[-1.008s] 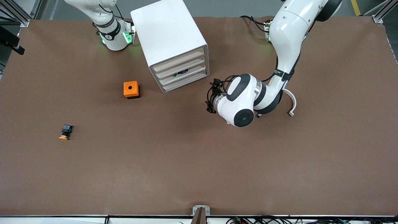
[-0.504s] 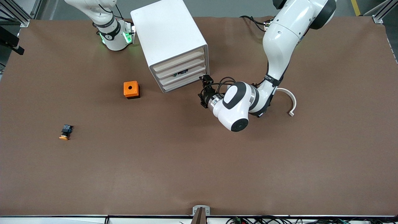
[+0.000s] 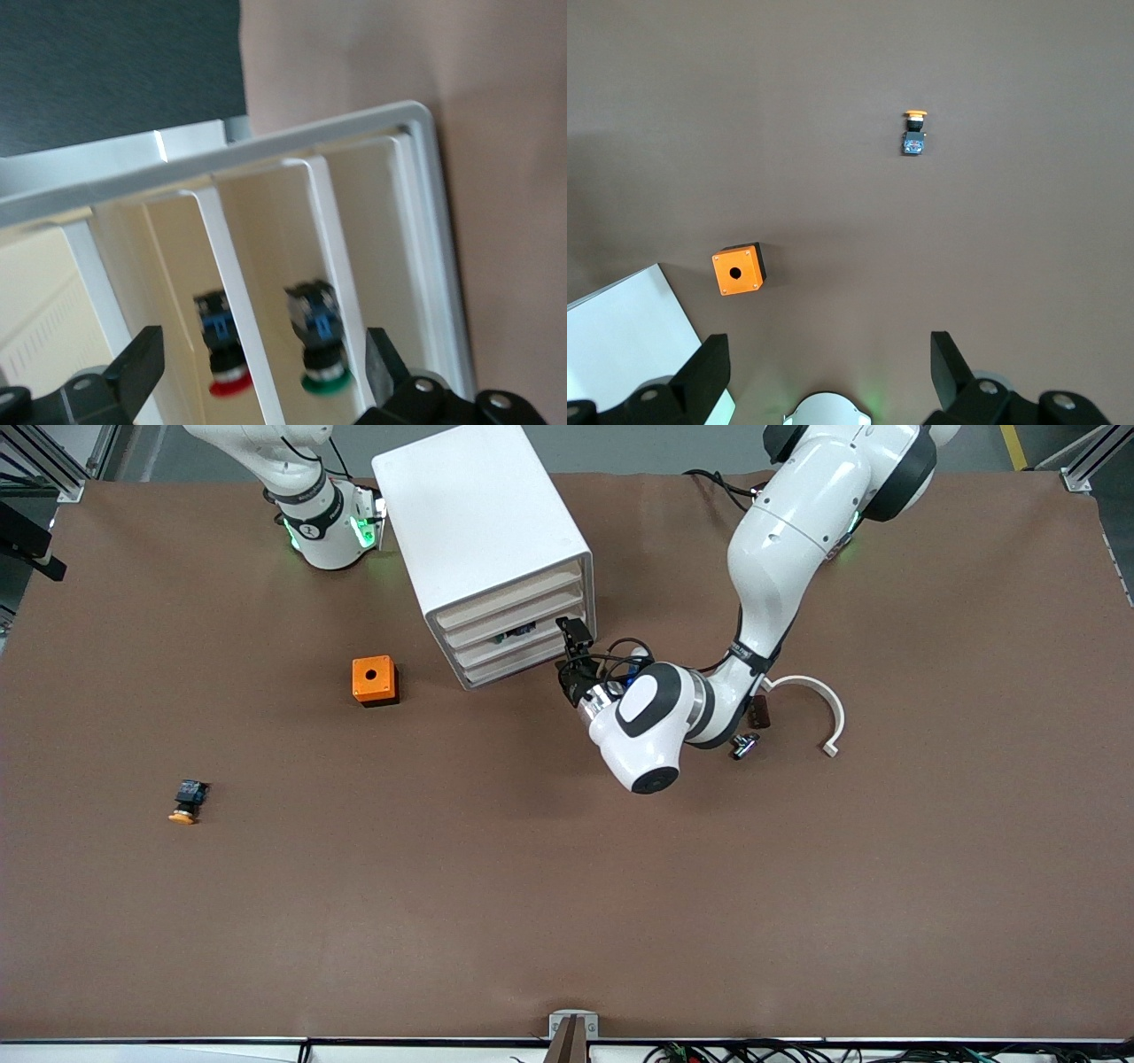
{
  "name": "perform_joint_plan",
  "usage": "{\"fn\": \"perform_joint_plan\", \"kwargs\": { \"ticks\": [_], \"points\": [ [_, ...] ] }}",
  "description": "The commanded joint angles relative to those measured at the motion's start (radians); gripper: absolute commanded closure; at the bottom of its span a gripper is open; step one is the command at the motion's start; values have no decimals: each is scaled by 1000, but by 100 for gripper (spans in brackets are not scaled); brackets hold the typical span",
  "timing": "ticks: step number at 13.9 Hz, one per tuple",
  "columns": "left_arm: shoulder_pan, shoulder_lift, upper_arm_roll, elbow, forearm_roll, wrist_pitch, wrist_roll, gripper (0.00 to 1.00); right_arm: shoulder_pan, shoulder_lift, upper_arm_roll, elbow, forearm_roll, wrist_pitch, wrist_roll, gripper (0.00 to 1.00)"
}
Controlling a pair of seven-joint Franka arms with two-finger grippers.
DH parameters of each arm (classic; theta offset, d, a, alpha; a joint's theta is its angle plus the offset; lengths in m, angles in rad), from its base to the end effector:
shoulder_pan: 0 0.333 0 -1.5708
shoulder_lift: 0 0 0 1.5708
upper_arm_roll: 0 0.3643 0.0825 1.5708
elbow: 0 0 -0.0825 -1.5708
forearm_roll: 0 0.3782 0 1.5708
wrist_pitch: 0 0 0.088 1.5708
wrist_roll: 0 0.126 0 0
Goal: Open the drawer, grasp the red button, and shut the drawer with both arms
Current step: 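Grasp the drawer handle with the left gripper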
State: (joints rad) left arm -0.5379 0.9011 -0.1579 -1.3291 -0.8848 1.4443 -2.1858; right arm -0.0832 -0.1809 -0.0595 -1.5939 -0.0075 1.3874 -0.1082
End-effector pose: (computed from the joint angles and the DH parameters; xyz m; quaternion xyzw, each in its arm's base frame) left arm 0.4850 -0.5057 0.2341 -0.5150 -0.6301 0.5139 0.2715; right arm 0.4557 -0.0702 0.7187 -0.9998 0.0173 0.0127 0.0033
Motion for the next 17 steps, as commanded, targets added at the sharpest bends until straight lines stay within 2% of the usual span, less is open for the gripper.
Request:
{"fn": "perform_joint_plan", "kwargs": {
  "ticks": [1,4,6,9,11,14,17],
  "points": [
    [-20,27,1,13,-25,-56,-22,3,-3,-51,0,-57,-5,12,-11,0],
    [-28,41,0,8,-31,-77,-20,25,-4,-54,0,-61,-5,12,-11,0],
    [-34,44,0,7,-31,-102,-18,33,-4,-54,0,-61,-5,12,-11,0],
    [-48,47,0,5,-54,-130,-18,36,-4,-54,0,-61,-6,12,-11,0],
    [-59,48,0,5,-77,-130,-20,43,-4,-54,0,-61,-6,12,-11,0],
    [-73,58,1,7,-82,-130,-22,44,-4,-54,-2,-61,-5,10,-11,0],
    [-82,65,1,5,-82,-130,-22,57,-4,-54,-2,-61,-5,10,-11,0]
  ]
}}
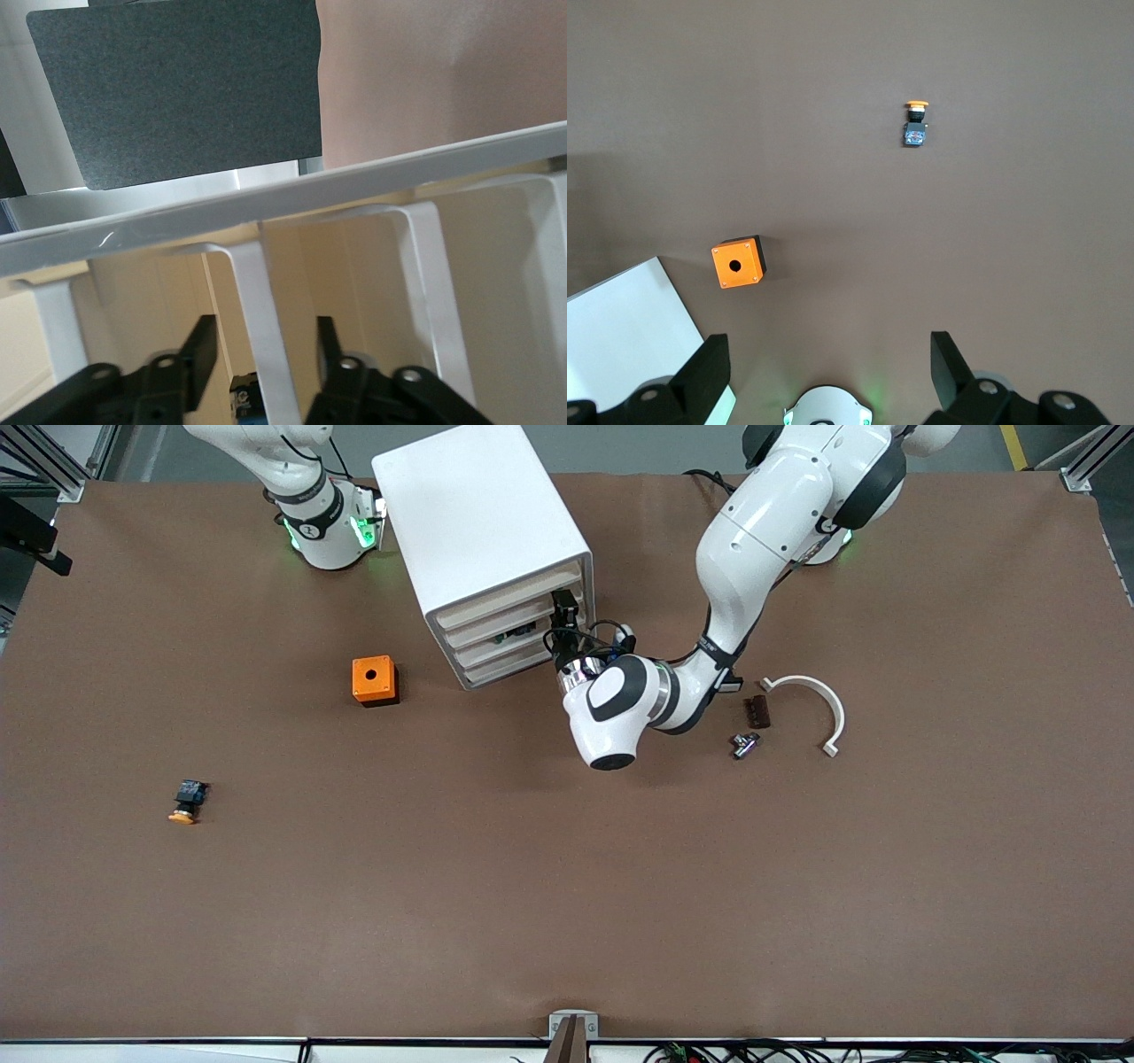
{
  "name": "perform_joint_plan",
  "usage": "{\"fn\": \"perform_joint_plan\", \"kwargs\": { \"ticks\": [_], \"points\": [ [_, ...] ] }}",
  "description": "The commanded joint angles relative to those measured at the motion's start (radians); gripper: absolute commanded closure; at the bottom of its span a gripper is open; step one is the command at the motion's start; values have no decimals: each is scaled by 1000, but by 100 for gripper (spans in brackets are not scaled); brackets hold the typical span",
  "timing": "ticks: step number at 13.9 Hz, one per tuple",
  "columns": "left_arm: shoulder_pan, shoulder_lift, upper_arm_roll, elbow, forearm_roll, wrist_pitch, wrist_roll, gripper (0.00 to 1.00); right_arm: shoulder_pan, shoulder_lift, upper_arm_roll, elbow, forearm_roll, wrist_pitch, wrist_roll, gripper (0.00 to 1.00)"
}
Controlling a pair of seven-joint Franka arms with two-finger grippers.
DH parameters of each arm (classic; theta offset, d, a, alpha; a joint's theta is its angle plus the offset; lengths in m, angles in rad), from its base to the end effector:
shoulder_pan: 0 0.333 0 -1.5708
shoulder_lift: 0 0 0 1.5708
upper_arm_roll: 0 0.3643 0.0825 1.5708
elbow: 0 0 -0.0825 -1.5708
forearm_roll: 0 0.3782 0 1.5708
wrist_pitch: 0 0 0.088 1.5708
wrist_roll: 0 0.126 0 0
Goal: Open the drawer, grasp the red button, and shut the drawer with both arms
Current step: 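Grasp the drawer handle with the left gripper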
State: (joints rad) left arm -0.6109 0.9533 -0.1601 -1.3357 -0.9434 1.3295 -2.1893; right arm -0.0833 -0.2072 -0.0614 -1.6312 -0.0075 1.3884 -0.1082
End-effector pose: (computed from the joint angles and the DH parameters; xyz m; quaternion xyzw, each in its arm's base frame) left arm 0.4252 -0.5359 0.2105 -0.5072 -0.5729 0.5400 0.3506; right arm 0.4460 -0.0703 0.7141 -0.9997 0.0181 0.0175 0.0049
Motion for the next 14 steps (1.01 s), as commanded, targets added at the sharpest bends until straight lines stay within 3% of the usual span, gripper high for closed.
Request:
{"fn": "perform_joint_plan", "kwargs": {
  "ticks": [1,7,14],
  "points": [
    [-12,13,4,12,-23,-16,-18,62,-4,-27,0,-24,-5,9,-11,0],
    [-9,18,4,13,-25,-16,-20,87,-4,-27,0,-24,-6,9,-11,0],
    [6,13,11,16,-31,-16,-20,90,-4,-26,0,-24,-5,8,-11,0]
  ]
}}
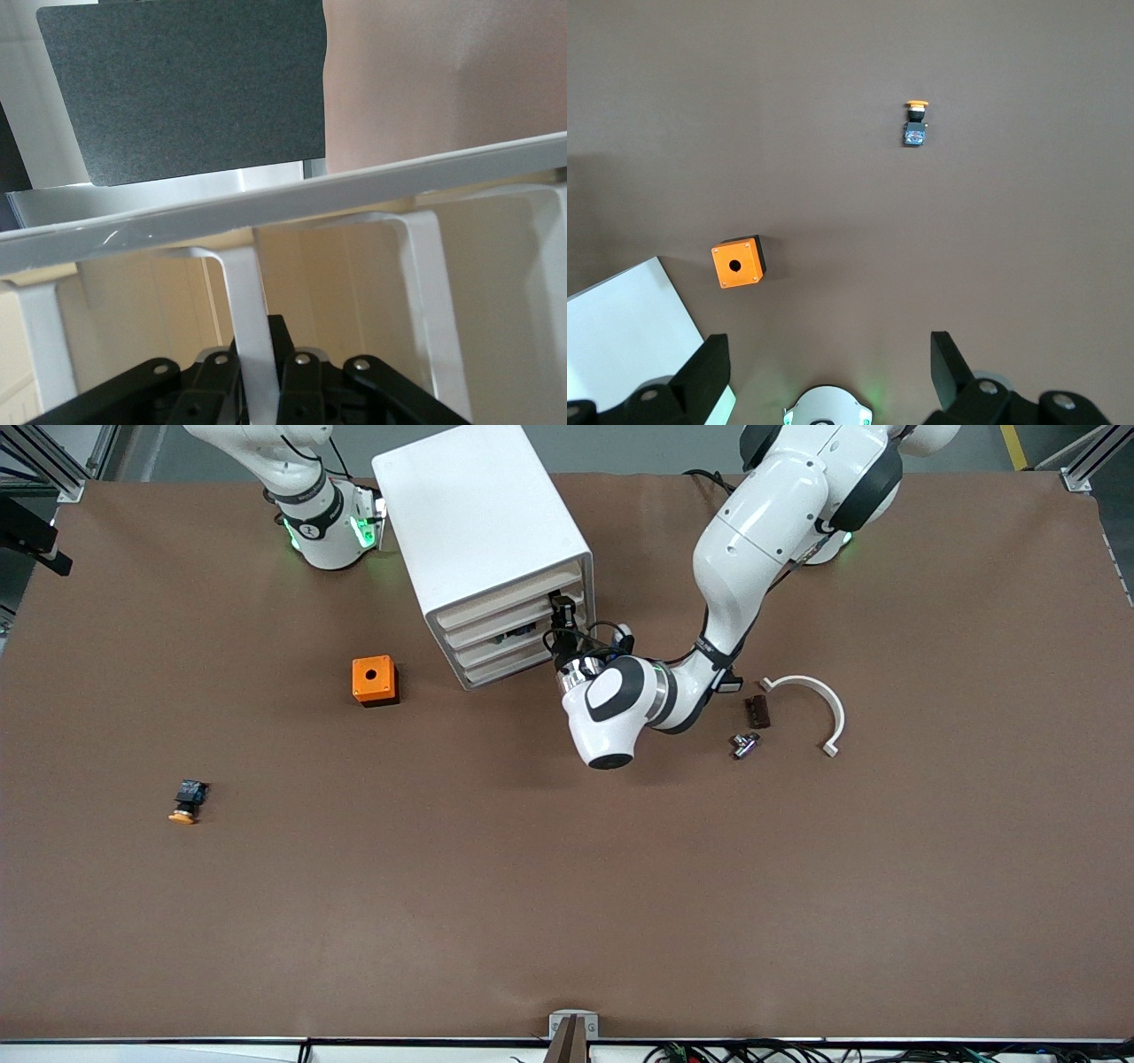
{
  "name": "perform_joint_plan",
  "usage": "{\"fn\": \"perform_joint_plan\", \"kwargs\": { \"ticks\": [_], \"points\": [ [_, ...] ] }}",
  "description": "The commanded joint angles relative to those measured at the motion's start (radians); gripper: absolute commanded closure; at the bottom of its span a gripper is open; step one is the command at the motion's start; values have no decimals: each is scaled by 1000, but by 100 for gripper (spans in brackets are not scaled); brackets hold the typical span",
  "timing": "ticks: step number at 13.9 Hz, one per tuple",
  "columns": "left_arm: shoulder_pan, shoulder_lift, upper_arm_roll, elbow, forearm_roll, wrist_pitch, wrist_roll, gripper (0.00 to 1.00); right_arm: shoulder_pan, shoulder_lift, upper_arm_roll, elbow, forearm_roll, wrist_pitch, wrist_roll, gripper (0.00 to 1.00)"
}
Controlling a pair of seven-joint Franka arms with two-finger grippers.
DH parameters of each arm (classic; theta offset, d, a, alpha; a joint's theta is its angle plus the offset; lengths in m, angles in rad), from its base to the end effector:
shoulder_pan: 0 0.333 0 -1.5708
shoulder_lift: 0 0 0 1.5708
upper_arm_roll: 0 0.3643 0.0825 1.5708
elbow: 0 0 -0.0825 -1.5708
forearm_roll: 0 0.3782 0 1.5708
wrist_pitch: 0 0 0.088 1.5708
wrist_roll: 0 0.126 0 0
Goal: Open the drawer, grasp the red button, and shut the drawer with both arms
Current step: 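Grasp the drawer handle with the left gripper, then pull the drawer out of the cabinet with the left gripper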
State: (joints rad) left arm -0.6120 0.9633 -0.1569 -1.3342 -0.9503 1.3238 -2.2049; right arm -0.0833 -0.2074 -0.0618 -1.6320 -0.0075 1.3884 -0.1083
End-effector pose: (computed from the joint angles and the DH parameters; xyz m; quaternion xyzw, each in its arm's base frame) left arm 0.4246 -0.5352 0.2050 -0.4981 -0.5756 0.5401 0.3590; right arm 0.4459 -0.0705 0.7139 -0.9997 0.0182 0.0178 0.0049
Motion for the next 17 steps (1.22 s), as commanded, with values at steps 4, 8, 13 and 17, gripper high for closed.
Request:
{"fn": "perform_joint_plan", "kwargs": {
  "ticks": [4,8,13,17],
  "points": [
    [52,2,11,18,-33,-9,-9,89,-4,-27,0,-23,-5,8,-11,0],
    [119,3,13,21,-34,0,-10,85,-4,-26,0,-23,-5,8,-11,0],
    [179,3,13,24,-42,18,-12,85,-4,-27,0,-23,-5,8,-11,0],
    [204,3,14,24,-42,31,-10,85,-4,-26,0,-23,-5,8,-11,0]
  ]
}}
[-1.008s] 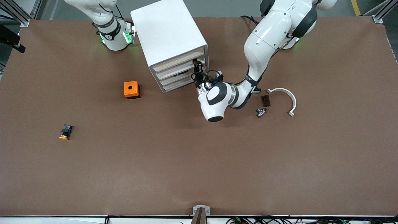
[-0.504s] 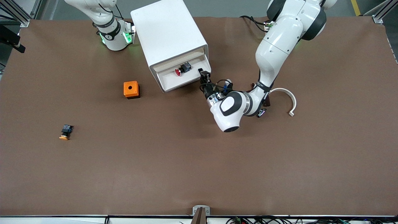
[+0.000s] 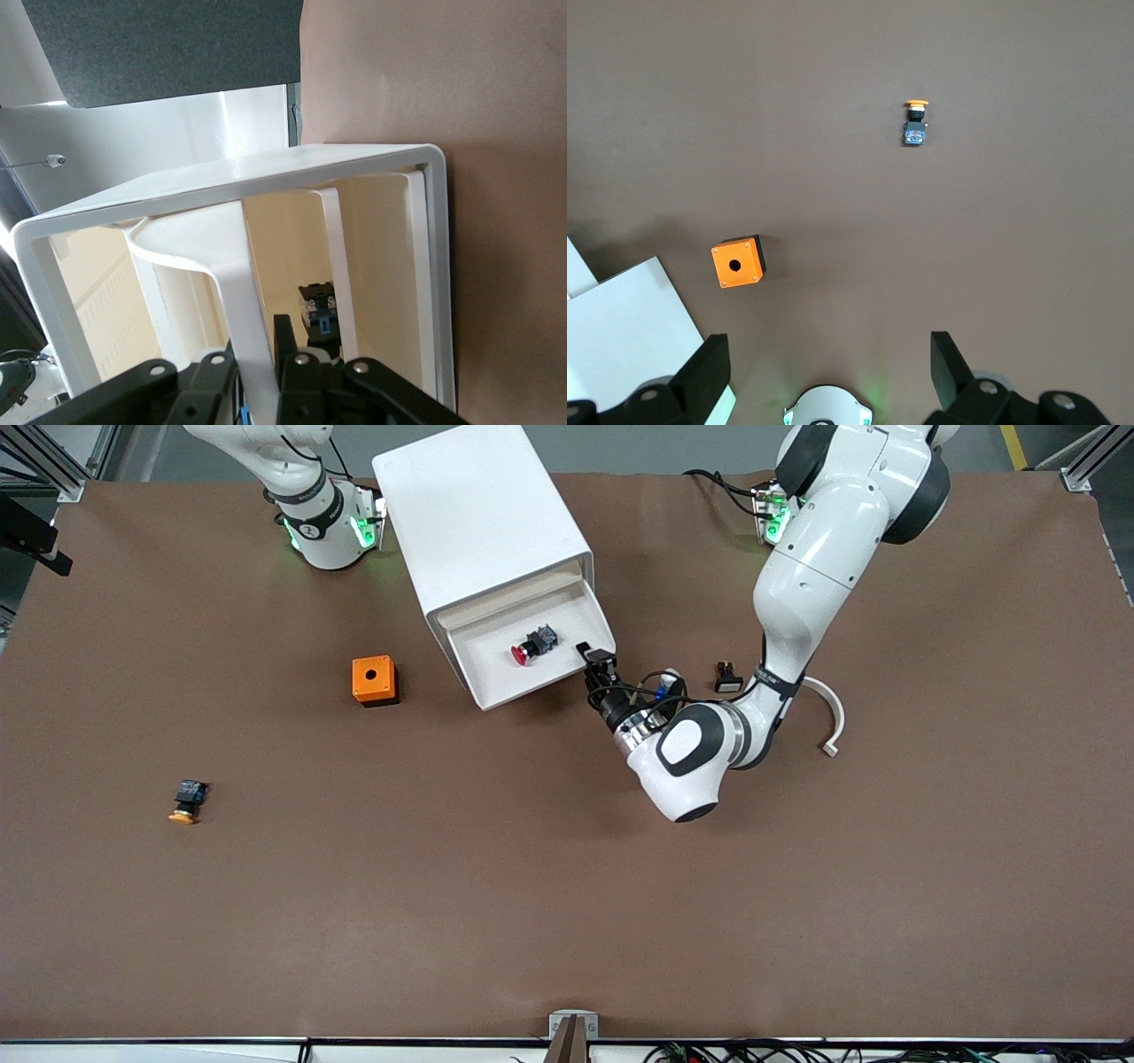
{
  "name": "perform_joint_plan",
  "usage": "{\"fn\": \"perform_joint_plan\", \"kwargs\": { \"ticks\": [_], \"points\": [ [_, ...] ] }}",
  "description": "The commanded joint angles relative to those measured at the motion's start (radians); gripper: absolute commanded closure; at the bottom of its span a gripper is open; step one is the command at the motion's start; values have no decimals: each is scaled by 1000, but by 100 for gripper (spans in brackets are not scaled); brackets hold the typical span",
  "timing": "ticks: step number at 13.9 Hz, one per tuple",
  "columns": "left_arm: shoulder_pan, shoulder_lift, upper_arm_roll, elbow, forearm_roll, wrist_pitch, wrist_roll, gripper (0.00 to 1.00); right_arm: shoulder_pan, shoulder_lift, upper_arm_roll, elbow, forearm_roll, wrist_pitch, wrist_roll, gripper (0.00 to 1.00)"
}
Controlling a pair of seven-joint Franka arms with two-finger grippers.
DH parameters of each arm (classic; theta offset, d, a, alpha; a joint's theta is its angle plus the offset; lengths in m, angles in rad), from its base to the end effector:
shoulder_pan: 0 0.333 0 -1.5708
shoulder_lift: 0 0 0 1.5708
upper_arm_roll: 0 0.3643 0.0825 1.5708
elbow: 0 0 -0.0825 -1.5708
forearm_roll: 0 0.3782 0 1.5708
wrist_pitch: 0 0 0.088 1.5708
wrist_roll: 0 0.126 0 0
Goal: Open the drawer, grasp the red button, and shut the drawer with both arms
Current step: 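Pull the drawer out of the cabinet with the left gripper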
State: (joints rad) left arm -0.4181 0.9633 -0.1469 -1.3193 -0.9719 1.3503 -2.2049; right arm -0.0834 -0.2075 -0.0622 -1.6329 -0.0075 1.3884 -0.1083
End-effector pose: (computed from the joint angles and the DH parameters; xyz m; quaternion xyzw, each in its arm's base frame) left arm 0.5309 -0.4438 0.2084 -0.4358 -0.6315 0.5749 0.2843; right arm 0.4458 -0.0708 0.7135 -0.9997 0.0185 0.0182 0.0050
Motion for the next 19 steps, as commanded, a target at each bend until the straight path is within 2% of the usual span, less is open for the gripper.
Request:
{"fn": "perform_joint_plan", "kwargs": {
  "ticks": [1,7,9,10,11,12,15,16,18,19],
  "points": [
    [19,3,9,11,-21,7,-10,85,-4,-26,1,-22,-5,8,-11,0],
    [44,5,10,9,-21,13,-6,83,-6,-21,-1,-10,-5,3,-11,0],
    [44,3,10,9,-21,20,-4,65,-7,-12,-1,4,-5,0,-10,0],
    [44,3,9,9,-21,24,-3,41,-6,-4,-1,4,-8,0,-10,0],
    [45,3,10,11,-21,24,-1,9,-4,2,1,4,-15,0,-10,0],
    [45,2,9,11,-21,26,4,0,-6,32,1,4,-14,1,-4,0],
    [58,-3,7,29,-28,29,78,0,-16,143,1,24,-12,-2,-11,0],
    [61,-5,7,49,-36,32,138,0,-16,154,1,28,-22,6,-13,0],
    [76,-5,6,84,-50,33,259,0,-24,254,-1,47,-29,0,-14,0],
    [81,-5,6,92,-50,35,313,0,-41,267,-1,63,-28,6,-14,0]
  ]
}}
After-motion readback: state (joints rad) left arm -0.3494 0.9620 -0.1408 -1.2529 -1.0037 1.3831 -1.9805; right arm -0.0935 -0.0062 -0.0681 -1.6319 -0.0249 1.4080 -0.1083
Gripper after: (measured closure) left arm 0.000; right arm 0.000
